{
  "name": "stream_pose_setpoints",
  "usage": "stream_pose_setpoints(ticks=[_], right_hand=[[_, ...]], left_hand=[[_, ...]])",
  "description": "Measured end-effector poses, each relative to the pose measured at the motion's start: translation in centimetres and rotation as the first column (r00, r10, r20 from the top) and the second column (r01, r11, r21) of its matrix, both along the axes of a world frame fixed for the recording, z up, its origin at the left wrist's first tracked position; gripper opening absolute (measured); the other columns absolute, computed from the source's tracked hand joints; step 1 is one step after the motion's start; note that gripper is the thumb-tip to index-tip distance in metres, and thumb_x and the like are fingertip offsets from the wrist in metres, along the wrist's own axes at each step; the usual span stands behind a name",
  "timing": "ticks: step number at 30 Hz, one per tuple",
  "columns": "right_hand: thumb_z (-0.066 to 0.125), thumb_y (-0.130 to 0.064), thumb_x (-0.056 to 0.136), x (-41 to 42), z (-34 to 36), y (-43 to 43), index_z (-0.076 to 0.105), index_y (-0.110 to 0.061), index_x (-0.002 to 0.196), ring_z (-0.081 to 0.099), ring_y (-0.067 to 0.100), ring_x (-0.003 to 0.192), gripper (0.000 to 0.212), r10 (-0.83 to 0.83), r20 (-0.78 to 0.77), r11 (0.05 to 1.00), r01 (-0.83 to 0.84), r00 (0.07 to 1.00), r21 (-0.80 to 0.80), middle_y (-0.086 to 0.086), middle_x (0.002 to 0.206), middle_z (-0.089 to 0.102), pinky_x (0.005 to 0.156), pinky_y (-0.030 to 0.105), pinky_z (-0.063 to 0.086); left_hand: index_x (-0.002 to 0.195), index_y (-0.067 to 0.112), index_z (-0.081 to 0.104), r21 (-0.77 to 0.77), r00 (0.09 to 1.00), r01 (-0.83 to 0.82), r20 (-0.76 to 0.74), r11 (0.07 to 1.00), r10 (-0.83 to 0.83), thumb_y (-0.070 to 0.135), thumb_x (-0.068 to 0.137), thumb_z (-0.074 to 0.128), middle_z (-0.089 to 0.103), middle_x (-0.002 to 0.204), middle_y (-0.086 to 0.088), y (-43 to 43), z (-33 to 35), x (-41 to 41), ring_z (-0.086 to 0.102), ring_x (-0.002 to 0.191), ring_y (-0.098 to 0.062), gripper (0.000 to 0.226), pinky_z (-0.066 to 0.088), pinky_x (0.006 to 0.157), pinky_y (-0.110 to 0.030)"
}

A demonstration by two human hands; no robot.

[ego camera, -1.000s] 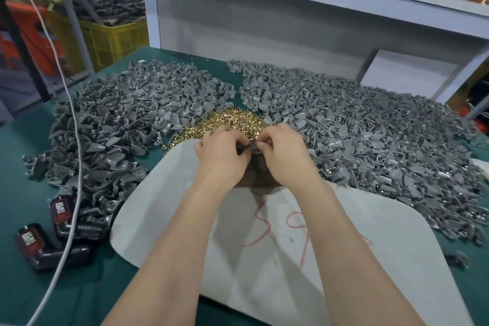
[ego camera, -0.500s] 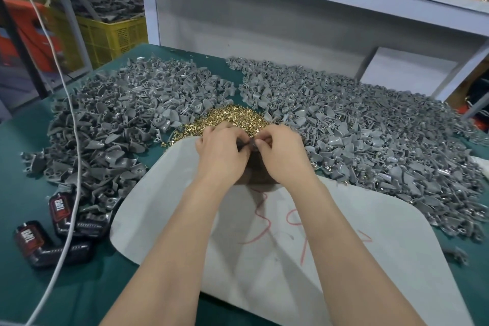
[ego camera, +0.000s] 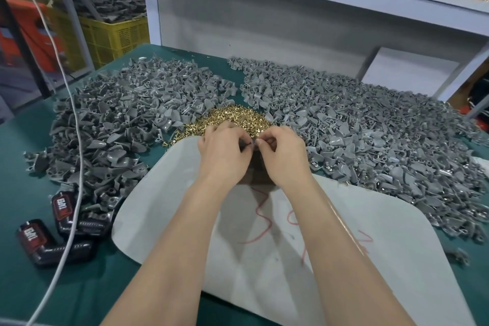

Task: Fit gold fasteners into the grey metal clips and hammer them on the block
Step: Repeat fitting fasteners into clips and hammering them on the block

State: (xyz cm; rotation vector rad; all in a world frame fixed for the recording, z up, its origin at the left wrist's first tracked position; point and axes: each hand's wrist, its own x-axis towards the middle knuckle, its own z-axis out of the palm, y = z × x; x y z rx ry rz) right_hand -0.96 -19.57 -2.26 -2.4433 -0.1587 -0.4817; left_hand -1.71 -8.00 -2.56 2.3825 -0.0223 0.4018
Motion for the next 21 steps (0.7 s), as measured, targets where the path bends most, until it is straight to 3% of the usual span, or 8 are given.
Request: stream_pose_setpoints(ticks=[5,10,15,21], right_hand=[[0.057,-0.009,0.09,-0.5,0.3,0.5,0.065,-0.004,0.089,0.054,0.023,0.085,0.009,0.033,0.049,0.994,-0.028,0.998,-0.107,0.009,0.097,0.056,0.08,0.035,0.041],[0.053,-0.016,0.094,0.1,1.5,0.5,0.063,-0.011,0.093,0.053,0.021,0.093,0.011,-0.002,-0.081,0.975,-0.016,0.997,-0.222,0.006,0.103,0.056,0.081,0.029,0.038],[0.055,-0.019,0.093,0.2,1.9,0.4,0.064,-0.014,0.095,0.055,0.022,0.098,0.011,-0.024,-0.164,0.982,-0.007,0.986,-0.188,0.005,0.104,0.06,0.086,0.034,0.045],[0.056,-0.016,0.091,0.0,1.2,0.1,0.064,-0.012,0.091,0.054,0.019,0.093,0.009,-0.016,-0.113,0.997,0.006,0.993,-0.081,0.002,0.096,0.061,0.082,0.025,0.036]], left_hand=[[0.093,0.022,0.069,0.005,1.0,0.004,0.004,1.0,-0.004,0.024,0.089,0.061,0.058,0.113,0.004,0.0,0.0,0.0,0.039,0.111,-0.024,0.01,0.023,0.082,-0.03],[0.082,0.024,0.06,-0.004,0.999,0.027,0.02,1.0,-0.027,0.023,0.089,0.06,0.052,0.094,0.008,0.0,0.1,0.0,0.038,0.102,-0.022,0.007,0.026,0.081,-0.031],[0.085,0.021,0.065,-0.012,0.999,0.027,0.041,1.0,-0.026,0.023,0.088,0.061,0.047,0.089,0.014,0.0,-0.2,0.2,0.035,0.098,-0.018,0.005,0.023,0.078,-0.029],[0.087,0.023,0.067,-0.009,0.999,0.006,0.04,1.0,-0.005,0.025,0.088,0.062,0.048,0.09,0.016,-0.1,-0.3,0.2,0.04,0.107,-0.021,0.005,0.023,0.081,-0.029]])
